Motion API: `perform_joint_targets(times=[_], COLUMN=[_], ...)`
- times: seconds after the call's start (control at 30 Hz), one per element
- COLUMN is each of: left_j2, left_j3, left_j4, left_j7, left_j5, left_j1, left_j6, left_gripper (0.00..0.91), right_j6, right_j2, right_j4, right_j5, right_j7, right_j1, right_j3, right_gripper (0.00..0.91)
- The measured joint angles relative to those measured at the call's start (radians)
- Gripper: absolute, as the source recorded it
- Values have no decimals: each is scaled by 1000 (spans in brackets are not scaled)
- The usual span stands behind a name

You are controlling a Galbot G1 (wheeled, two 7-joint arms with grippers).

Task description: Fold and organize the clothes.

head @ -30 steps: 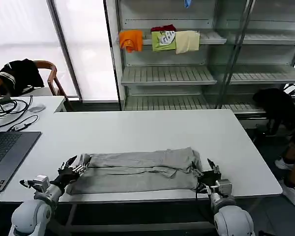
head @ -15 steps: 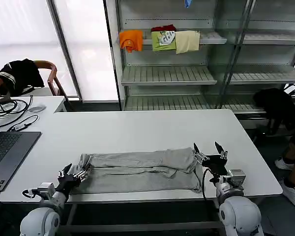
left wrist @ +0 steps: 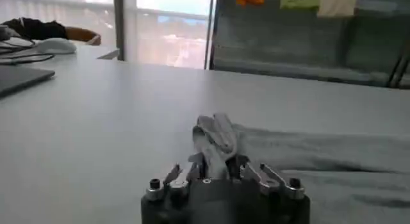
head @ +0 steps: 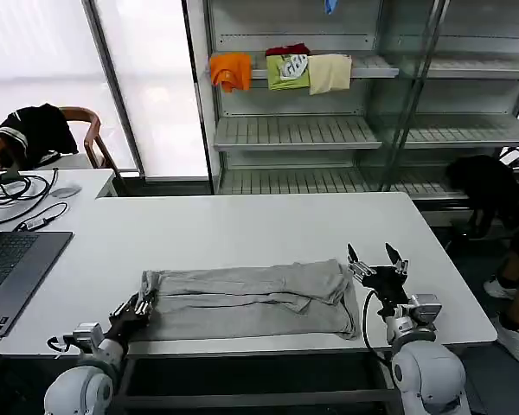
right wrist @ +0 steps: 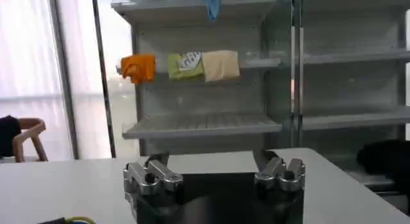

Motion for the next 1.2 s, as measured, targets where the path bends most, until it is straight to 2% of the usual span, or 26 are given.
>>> perform_joint_targets(times=[0.43,0.6,0.9,1.03,1.2], left_j2=[23,98,297,330,301], left_j3=[-56,-137,-274,-289,-258], left_j4=[-8,19,67,32,-54], left_j7=[48,108,201,215,220], left_j5=[32,85,170,189,223], left_j1=[-30,-64,-127,-138,-135], left_j6=[0,-15,-25,0,37], left_gripper=[0,0,0,0,0], right_j6=[13,25,60,69,80], right_j2=[-19,-33,-45,-46,-52], right_j4=[-19,-30,-65,-70,-68], right_j5=[-5,-4,-4,-5,-14], right_j7=[-13,-18,-20,-20,-22], right_j1=[-6,-10,-16,-17,-27], right_j3=[-10,-12,-26,-31,-34], right_gripper=[907,907,907,907,907])
